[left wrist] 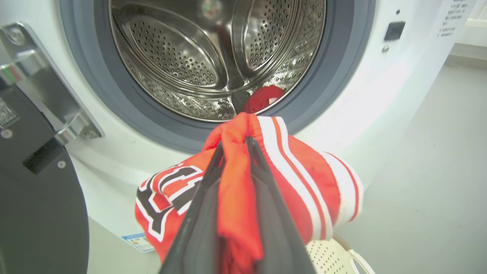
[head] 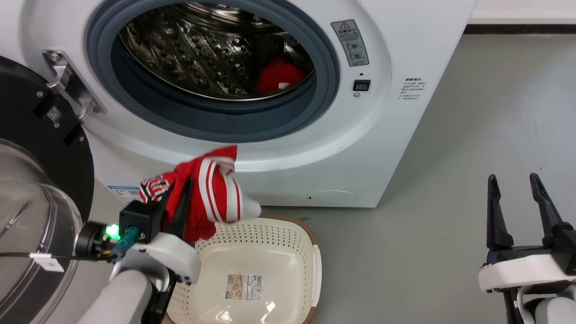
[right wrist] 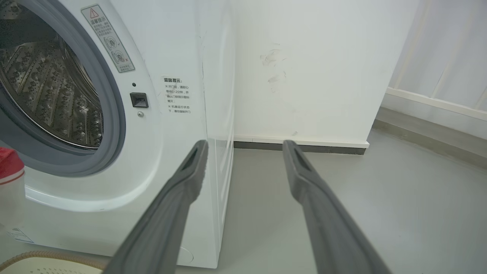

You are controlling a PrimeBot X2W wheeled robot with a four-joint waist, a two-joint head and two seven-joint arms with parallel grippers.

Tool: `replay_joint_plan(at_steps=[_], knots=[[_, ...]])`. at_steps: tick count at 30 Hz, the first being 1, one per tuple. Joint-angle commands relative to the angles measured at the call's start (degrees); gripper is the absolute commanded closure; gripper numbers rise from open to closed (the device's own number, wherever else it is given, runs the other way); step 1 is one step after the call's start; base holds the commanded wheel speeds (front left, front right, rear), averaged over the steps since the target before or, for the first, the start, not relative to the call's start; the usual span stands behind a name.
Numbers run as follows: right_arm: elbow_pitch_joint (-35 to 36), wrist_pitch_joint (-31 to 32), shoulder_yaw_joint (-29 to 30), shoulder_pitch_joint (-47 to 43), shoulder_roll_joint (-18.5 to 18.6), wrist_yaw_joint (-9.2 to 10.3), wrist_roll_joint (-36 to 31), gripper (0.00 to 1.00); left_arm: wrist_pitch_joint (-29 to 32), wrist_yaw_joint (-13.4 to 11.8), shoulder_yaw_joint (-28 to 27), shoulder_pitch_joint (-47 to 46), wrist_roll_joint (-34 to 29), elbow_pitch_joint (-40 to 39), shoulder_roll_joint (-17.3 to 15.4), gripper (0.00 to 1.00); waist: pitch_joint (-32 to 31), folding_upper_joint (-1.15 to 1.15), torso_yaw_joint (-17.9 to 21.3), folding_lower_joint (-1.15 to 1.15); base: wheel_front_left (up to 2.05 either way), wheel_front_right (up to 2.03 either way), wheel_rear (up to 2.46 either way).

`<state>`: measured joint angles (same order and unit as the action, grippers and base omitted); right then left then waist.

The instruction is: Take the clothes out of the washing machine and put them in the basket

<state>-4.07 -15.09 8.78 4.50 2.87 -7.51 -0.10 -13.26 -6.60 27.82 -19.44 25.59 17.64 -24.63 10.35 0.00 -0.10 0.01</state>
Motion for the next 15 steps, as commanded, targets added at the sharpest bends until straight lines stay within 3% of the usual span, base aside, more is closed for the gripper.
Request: replay_joint_plan(at_steps=[1,7,15], knots=[[0.17,-0.12,0.09,-0.28,0.02,0.04,-0.33,0.00,-0.10,-0.20,0.06,0.59,0.38,0.16,0.04,1.00,0.50,0.00,-0.08,-0.01,0.00,0.00,0.00],[1.00,-0.12,0.11,1.04,0.03,0.04,-1.14,0.00,0.67,1.31,1.02,1.94,2.51,8.78,2.23,1.00,4.78,0.00,0.09,-0.01,0.00,0.00,0.00],[3.01,-0.12,0.82,3.63,0.01,0.04,-2.09,0.00,-0.39,4.87,2.58,-4.68,2.73,24.68,6.31,1.00,13.94,0.00,0.61,-0.01,0.00,0.00,0.00]])
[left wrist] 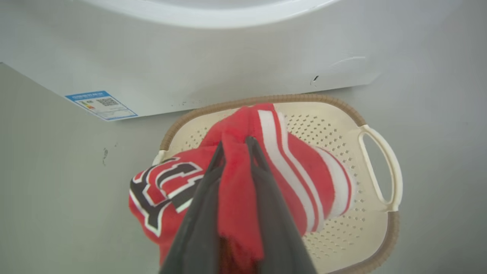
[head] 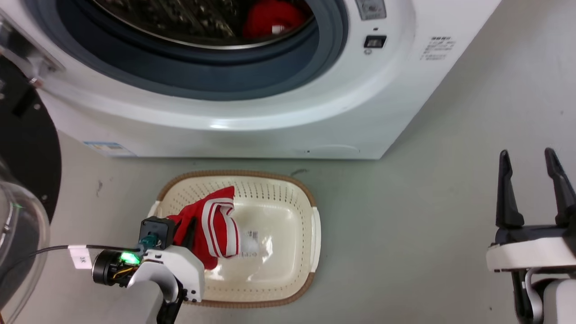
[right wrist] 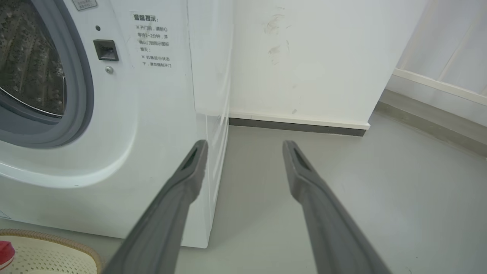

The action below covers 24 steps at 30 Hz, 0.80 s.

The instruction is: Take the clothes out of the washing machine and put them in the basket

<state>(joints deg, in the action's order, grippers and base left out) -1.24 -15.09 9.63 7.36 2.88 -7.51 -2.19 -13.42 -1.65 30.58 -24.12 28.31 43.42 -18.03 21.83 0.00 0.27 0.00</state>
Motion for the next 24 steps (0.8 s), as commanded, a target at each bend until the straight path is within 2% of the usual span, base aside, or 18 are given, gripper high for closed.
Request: replay_joint_plan(at_steps=[1,6,12,17,24], knots=[[0.43,-0.12,-0.06,1.21,0.00,0.04,-0.20,0.00,-0.42,0.10,0.01,-1.00,-0.15,0.82,0.22,1.00,3.65,0.00,0.45,0.00,0.00,0.00,0.00],[2.19,-0.12,0.31,3.07,0.00,0.04,0.25,0.00,-1.24,1.40,-0.04,-6.83,-0.51,9.56,2.43,1.00,9.74,0.00,1.67,0.00,0.00,0.00,0.00],[3.04,-0.12,-0.75,4.93,0.02,0.04,0.86,0.00,-1.59,1.61,-1.27,-13.57,0.16,18.51,3.74,1.00,15.92,0.00,3.35,0.00,0.00,0.00,0.00],[4.55,-0.12,-1.00,5.98,0.00,0.04,0.93,0.00,-1.84,1.54,-2.50,-18.22,0.58,22.62,4.62,1.00,20.17,0.00,3.68,0.00,0.00,0.00,0.00],[6.97,-0.12,-0.01,6.59,0.00,0.05,0.71,0.00,-1.89,0.62,-4.89,-22.19,0.03,22.03,4.92,1.00,24.91,0.00,4.13,0.00,0.00,0.00,0.00]])
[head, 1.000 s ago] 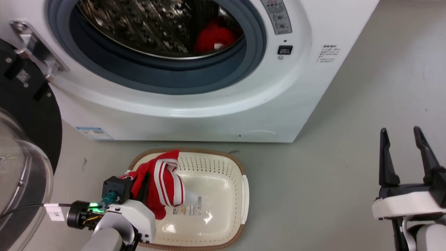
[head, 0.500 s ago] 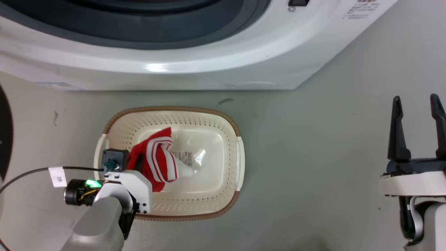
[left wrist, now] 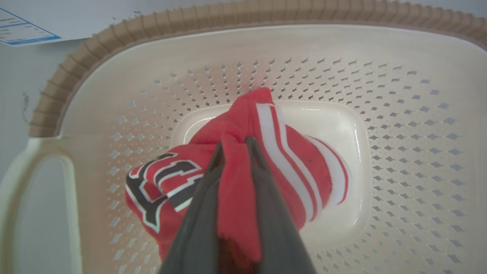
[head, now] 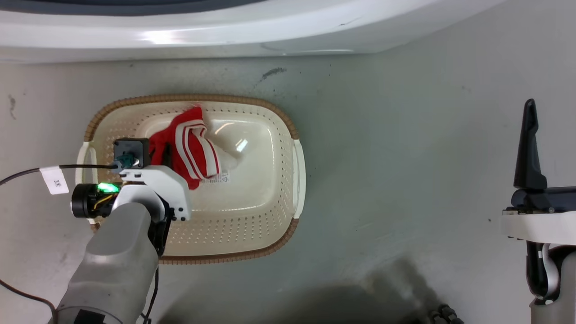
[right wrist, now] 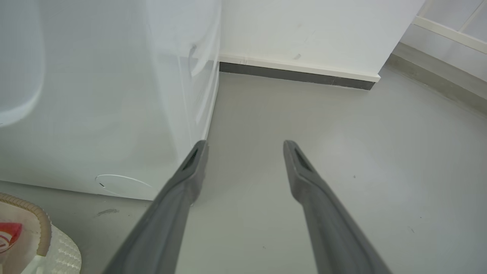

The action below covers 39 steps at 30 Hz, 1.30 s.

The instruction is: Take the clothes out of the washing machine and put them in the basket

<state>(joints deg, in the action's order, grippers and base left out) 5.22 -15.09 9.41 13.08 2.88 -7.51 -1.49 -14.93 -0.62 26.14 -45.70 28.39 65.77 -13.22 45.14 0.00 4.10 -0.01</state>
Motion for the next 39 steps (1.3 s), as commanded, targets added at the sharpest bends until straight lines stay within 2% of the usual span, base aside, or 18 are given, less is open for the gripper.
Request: replay_joint_plan(at_steps=[1,11,12,13,18,24,39], knots=[[0.81,-0.12,0.37,0.81,0.00,0.04,-0.12,0.00,-0.34,-0.55,-0.93,-0.70,-0.11,-0.51,0.31,1.00,2.06,0.00,0.33,0.01,0.00,0.00,0.00],[2.26,-0.12,0.17,0.43,0.00,0.05,-1.00,0.00,-0.29,-1.03,-3.35,-0.19,-1.81,0.12,1.70,1.00,3.71,0.00,0.38,0.01,0.00,0.00,0.00],[2.20,-0.12,0.21,0.38,0.00,0.05,-1.08,0.00,-0.29,-1.08,-3.57,-0.05,-1.93,0.32,1.91,0.58,3.54,0.00,0.30,0.01,0.00,0.00,0.00],[1.97,-0.12,0.19,0.30,0.00,0.05,-1.20,0.00,-0.29,-1.18,-3.73,0.21,-2.03,0.64,2.11,0.01,3.20,0.00,0.23,0.01,0.00,0.00,0.00],[0.60,-0.12,-0.50,0.06,0.00,0.05,-1.24,0.00,-0.29,-1.27,-4.68,1.85,-2.65,0.83,2.21,0.00,-0.13,0.00,0.03,0.01,0.00,0.00,0.00],[-2.14,-0.12,-1.46,-0.71,0.01,0.04,0.27,0.00,-0.29,-0.17,-4.31,6.19,-5.21,-1.10,1.50,0.00,-6.26,0.00,0.24,0.01,0.00,0.00,0.00],[-7.94,-0.12,-1.12,-4.78,0.00,0.04,0.97,0.00,-0.29,3.38,-6.14,20.98,-12.07,-15.49,1.26,0.00,-22.03,0.00,-0.13,0.01,0.00,0.00,0.00]])
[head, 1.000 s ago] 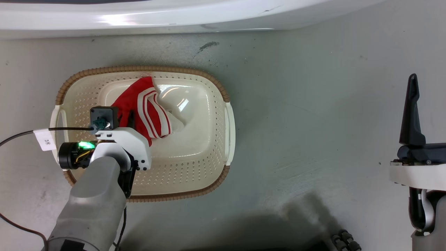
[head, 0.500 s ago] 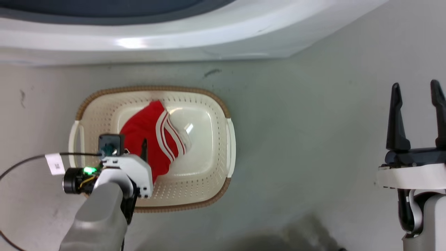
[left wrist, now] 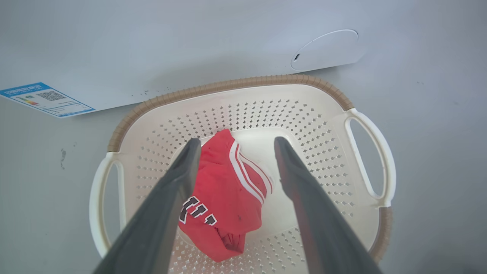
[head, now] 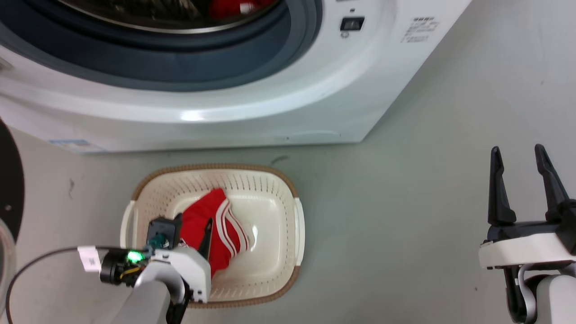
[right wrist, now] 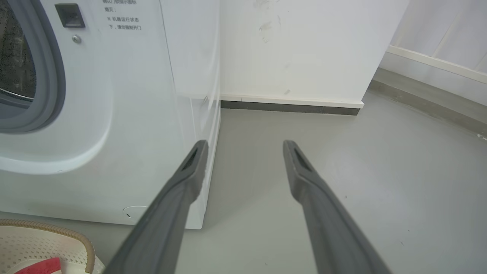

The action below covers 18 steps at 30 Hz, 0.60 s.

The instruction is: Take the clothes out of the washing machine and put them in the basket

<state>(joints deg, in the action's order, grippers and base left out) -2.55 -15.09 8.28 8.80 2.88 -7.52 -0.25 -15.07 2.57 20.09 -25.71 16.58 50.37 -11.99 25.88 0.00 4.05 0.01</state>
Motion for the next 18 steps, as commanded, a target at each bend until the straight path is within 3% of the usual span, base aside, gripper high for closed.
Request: replay_joint_plan(at_steps=[1,11,18], knots=[[-0.44,-0.12,0.13,-0.99,0.00,0.05,-0.06,0.00,-0.14,0.37,-0.35,1.79,-0.59,-1.22,0.02,0.00,-3.59,0.00,0.02,-0.01,0.00,0.00,0.00],[-1.84,-0.12,0.41,-3.21,0.01,0.05,1.38,0.00,-0.15,1.61,-3.20,6.58,-3.18,-10.95,-0.84,0.00,-9.12,0.00,1.23,-0.01,0.00,0.00,0.00],[-1.76,-0.12,0.17,-3.07,0.00,0.05,2.35,0.00,-0.15,1.98,-5.25,3.59,-4.40,-16.35,-3.19,0.00,-8.62,0.00,3.36,-0.01,0.00,0.00,0.00]])
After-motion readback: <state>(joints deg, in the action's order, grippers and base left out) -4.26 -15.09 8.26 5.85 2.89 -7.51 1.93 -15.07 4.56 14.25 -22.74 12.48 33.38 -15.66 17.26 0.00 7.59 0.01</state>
